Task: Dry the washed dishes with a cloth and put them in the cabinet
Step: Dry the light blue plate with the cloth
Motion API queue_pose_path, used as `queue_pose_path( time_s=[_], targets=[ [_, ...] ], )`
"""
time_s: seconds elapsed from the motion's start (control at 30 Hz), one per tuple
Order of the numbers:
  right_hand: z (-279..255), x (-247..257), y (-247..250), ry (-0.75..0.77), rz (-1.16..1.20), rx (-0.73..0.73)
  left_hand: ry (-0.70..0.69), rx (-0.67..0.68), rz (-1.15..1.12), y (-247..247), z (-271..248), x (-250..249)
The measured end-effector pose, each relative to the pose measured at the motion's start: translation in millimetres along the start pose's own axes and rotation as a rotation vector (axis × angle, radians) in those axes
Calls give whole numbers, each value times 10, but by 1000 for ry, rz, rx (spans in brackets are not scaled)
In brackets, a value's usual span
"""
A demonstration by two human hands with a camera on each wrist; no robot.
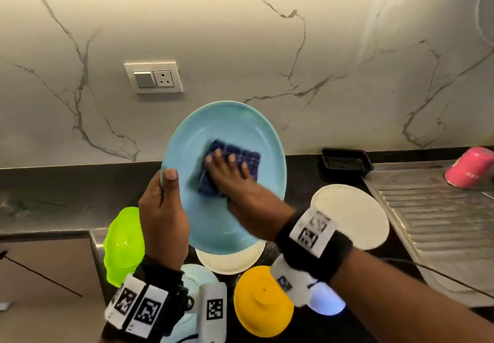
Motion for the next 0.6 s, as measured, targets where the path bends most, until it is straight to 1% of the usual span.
queue_pose_path(
  time_s=[0.07, 0.1, 0.13, 0.17, 0.23, 0.3, 0.33, 0.37, 0.4, 0.43, 0.53, 0.57, 0.6],
  targets=[
    [-227, 176, -276, 132, -132, 118, -15, -54, 1, 82, 78, -1],
    [-370, 142, -369, 158, -181, 170, -5, -88, -18, 136, 105, 8],
    [-491, 25, -417, 144, -202, 199, 12, -110, -42, 174, 116, 20],
    [-569, -126, -412, 96, -200, 199, 39, -117, -67, 186, 107, 30],
    [-559, -430, -298, -45, -140, 142, 87, -106, -78, 143, 37, 31],
    [-379, -647, -85, -195, -3, 16, 99, -64, -31, 61, -76, 26],
    [-265, -678, 38, -239, 65, -54, 97, -48, -1, 33, -121, 31],
    [-153, -654, 137, -248, 102, -105, 89, -40, 32, 18, -139, 34],
    [-56, -571, 200, -221, 98, -124, 72, -30, 64, 1, -143, 14],
    [28, -429, 226, -163, 66, -101, 59, -13, 82, -17, -133, 3],
    [131, 57, 95, 87, -197, 66, 36, 58, 113, -69, -66, -14],
    [130, 130, 66, 146, -285, 73, 32, 70, 125, -67, -49, -20],
    [133, 132, 81, 174, -345, 39, 24, 73, 136, -62, -42, -34]
  ],
)
Point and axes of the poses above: each hand's wrist, its own z-axis towards the middle knuckle, its own y-axis out of the back of the hand, x = y × z, the point moved 5 cm from there along z, towards the middle knuckle, and after that the axes turned 5 degrees about y, right-handed, at the moved point
